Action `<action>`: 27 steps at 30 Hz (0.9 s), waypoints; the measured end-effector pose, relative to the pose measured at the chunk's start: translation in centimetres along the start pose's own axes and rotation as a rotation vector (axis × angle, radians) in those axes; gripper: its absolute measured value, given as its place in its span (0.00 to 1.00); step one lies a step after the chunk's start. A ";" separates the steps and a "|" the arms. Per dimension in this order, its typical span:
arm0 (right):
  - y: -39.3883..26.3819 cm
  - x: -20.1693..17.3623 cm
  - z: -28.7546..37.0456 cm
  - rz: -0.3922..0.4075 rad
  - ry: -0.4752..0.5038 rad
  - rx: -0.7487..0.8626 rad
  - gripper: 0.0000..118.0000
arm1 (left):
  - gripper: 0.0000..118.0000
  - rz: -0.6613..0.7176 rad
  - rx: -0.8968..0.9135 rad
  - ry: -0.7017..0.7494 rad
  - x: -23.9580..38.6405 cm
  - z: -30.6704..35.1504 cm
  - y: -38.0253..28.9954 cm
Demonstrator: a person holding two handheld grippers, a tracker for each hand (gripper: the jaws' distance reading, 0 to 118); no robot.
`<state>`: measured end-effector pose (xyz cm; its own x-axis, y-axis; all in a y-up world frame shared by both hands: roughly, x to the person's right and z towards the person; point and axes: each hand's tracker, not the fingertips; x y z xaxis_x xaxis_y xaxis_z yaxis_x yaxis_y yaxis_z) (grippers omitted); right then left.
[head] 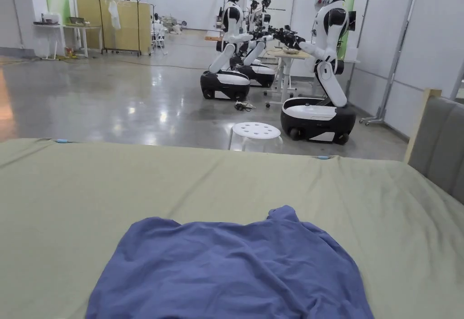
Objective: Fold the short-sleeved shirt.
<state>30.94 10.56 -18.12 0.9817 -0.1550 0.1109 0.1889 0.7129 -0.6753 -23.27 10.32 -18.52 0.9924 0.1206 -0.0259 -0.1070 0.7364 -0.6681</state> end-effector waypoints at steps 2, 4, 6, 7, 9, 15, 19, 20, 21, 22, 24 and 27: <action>0.4 -1.5 3.1 0.061 0.063 0.153 0.78 | 1.00 -0.049 0.226 -0.041 1.4 3.7 0.2; -0.1 -3.6 6.2 0.108 0.113 0.310 0.78 | 1.00 -0.130 0.336 -0.028 3.2 6.9 -0.3; -1.1 -5.3 8.2 0.166 0.122 0.467 0.78 | 1.00 -0.186 0.485 0.011 4.5 9.0 -1.8; -1.8 -6.3 9.0 0.182 0.111 0.526 0.78 | 1.00 -0.199 0.518 0.046 5.0 9.5 -2.8; -2.8 -7.3 9.2 0.202 0.114 0.539 0.78 | 0.98 -0.176 0.532 0.110 5.9 9.8 -4.4; -4.1 -7.9 8.5 0.280 0.078 0.464 0.03 | 0.00 -0.187 0.308 0.088 5.0 8.3 -5.9; -4.4 -7.3 8.6 0.256 0.071 0.440 0.03 | 0.00 -0.108 0.184 0.068 3.0 7.8 -5.9; -4.5 -7.1 8.5 0.254 0.066 0.434 0.03 | 0.00 -0.102 0.167 0.071 2.3 7.7 -5.6; -4.5 -6.8 8.4 0.248 0.062 0.424 0.03 | 0.15 -0.102 0.141 0.072 1.8 7.2 -5.6; -4.4 -6.4 8.3 0.240 0.059 0.409 0.03 | 0.55 -0.102 0.117 0.063 1.2 6.7 -5.5; -4.1 -6.0 7.8 0.216 0.045 0.385 0.03 | 0.87 -0.106 0.079 0.068 0.6 5.3 -5.4; -3.8 -5.0 7.1 0.165 0.032 0.327 0.03 | 0.86 -0.119 0.064 0.055 0.7 3.3 -4.7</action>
<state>25.51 13.48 -10.96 0.9993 -0.0373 -0.0060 0.0315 0.9103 -0.4128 -22.24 9.12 -12.99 0.9999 -0.0052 0.0087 0.0095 0.7845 -0.6201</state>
